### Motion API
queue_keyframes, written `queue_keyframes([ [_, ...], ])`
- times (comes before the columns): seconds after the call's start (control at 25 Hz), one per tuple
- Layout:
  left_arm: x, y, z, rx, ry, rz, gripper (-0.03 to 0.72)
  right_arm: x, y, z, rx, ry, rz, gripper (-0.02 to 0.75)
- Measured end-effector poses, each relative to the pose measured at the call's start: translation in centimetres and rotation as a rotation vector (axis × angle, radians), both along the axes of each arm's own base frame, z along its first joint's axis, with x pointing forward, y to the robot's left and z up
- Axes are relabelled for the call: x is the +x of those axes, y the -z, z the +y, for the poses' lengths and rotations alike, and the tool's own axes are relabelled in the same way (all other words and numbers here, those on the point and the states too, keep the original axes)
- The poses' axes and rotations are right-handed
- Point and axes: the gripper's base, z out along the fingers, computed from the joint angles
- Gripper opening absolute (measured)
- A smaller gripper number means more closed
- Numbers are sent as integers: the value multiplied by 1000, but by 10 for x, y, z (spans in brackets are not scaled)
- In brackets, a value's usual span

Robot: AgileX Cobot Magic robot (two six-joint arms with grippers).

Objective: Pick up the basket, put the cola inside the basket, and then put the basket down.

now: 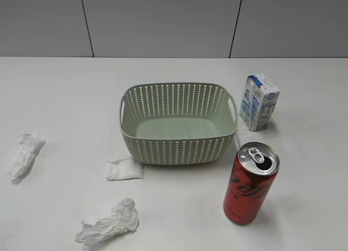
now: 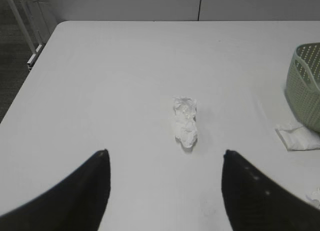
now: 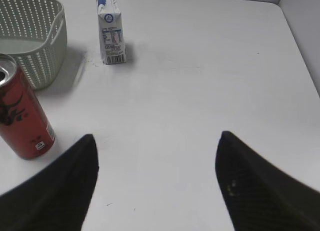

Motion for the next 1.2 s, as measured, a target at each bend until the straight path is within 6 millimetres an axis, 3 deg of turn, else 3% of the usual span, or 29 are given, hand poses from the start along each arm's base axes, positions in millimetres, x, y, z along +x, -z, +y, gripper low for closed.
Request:
queue_keyframes([
  [0.96,0,-4,0,-2,-2,-33,526,0,0,0,-1,0,0,553],
  [1.2,20,-22,0,-7,-9,-50,526,0,0,0,-1,-1,1,553],
])
